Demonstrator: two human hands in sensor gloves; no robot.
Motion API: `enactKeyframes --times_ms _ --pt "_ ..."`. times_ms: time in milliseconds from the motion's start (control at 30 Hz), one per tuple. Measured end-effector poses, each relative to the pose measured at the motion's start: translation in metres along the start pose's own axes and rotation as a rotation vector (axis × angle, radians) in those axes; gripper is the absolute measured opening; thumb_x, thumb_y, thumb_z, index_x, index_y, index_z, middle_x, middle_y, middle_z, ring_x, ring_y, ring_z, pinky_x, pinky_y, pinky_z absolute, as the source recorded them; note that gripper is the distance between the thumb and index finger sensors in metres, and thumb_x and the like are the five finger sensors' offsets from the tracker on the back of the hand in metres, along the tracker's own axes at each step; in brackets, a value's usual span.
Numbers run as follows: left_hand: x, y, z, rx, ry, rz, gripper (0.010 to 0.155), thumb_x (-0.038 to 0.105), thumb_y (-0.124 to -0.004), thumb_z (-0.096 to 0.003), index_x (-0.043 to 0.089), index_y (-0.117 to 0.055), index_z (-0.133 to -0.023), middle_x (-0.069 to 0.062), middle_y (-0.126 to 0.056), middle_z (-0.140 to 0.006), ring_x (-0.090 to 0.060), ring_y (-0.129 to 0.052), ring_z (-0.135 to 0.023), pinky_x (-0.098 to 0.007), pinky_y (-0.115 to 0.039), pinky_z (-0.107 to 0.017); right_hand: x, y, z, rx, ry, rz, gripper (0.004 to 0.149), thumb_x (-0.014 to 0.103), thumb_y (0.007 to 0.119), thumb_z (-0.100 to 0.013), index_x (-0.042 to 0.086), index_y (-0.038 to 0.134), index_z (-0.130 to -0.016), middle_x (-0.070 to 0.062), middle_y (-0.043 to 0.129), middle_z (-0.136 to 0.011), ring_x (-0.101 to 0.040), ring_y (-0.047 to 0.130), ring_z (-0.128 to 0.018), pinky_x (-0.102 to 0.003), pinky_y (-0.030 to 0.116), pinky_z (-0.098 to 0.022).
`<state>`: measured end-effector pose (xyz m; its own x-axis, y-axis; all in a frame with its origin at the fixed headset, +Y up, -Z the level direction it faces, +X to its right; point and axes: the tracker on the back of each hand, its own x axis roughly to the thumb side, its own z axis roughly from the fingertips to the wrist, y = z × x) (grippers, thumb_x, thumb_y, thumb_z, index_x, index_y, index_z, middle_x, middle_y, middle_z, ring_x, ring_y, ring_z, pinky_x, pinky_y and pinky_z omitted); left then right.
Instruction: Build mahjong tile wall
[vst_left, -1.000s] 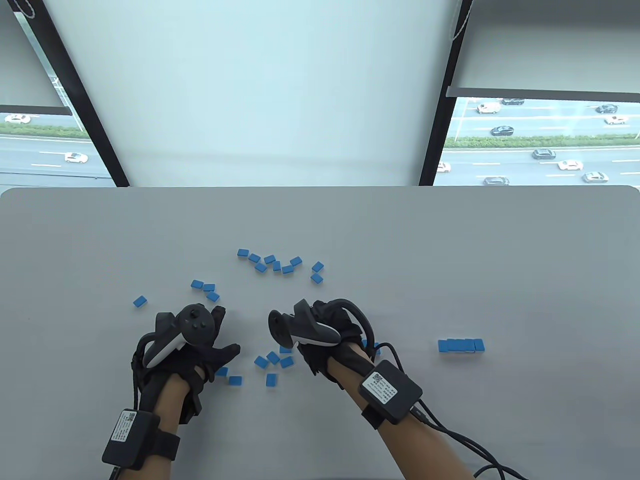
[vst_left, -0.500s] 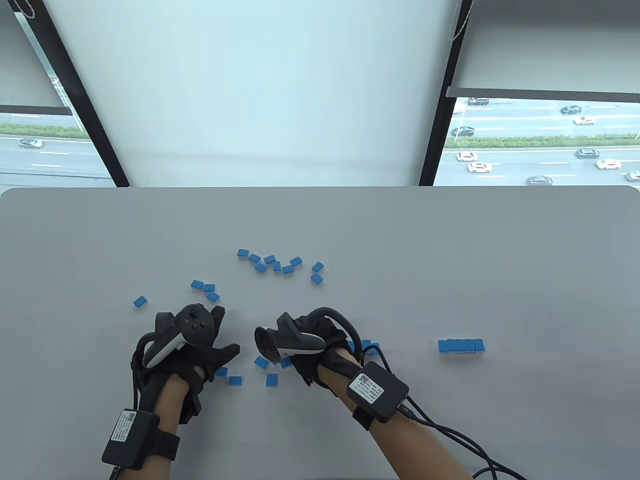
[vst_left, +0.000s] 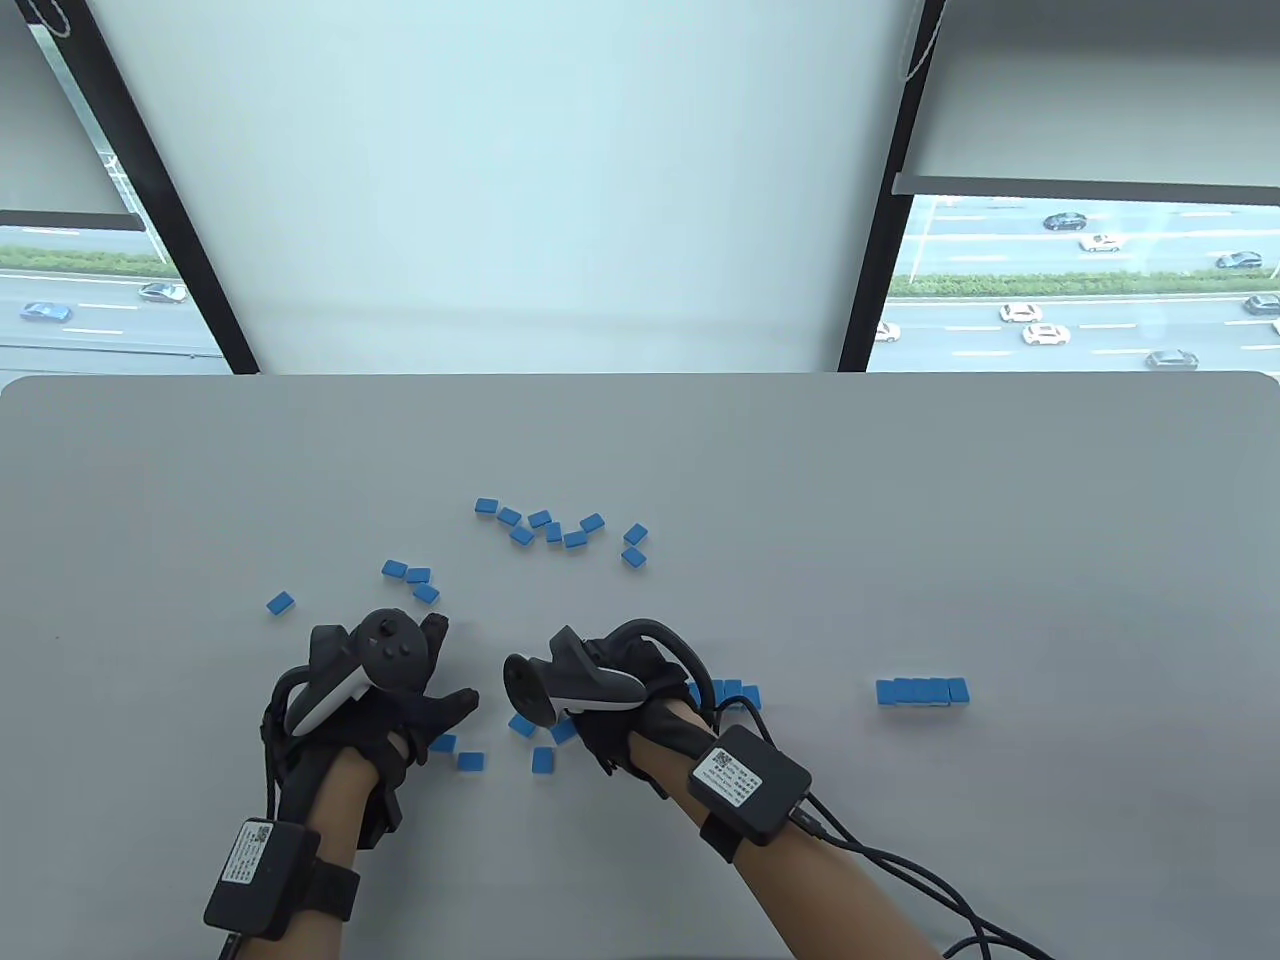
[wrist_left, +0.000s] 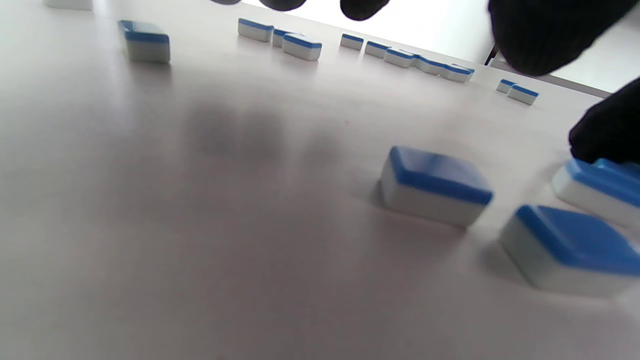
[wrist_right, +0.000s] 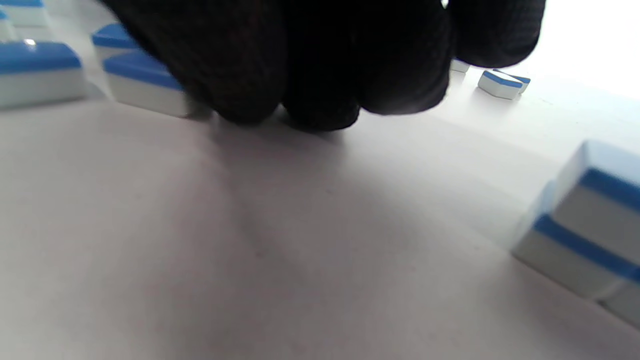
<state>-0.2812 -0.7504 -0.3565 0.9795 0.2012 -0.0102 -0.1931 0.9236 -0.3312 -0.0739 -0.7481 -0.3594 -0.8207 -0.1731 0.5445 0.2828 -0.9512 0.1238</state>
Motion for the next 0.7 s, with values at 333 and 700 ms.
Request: enactKeyframes --times_ms 333,700 --pt "0.0 0.0 0.0 -0.002 -0.003 0.001 0.09 0.072 -0.069 -0.0387 0.034 -0.034 -0.113 -0.01 -0.028 -0.12 -0.048 -0.03 -0.107 -0.076 -0.028 -0.068 -0.023 -0.03 0.023 -0.112 0.048 0.02 0.059 0.033 0.086 -0.039 0.024 0.063 -0.092 0.004 0.086 -0.073 -0.024 0.09 -0.05 -0.047 0.075 -0.051" --pt "0.0 0.001 0.0 0.013 -0.008 0.007 0.089 0.072 -0.069 -0.0386 0.034 -0.035 -0.112 -0.009 -0.028 -0.12 -0.048 -0.03 -0.108 -0.076 -0.028 -0.068 -0.081 -0.058 0.077 -0.283 0.17 -0.078 0.059 0.033 0.086 -0.038 0.021 0.064 -0.092 0.002 0.086 -0.072 -0.025 0.091 -0.05 -0.048 0.076 -0.049"
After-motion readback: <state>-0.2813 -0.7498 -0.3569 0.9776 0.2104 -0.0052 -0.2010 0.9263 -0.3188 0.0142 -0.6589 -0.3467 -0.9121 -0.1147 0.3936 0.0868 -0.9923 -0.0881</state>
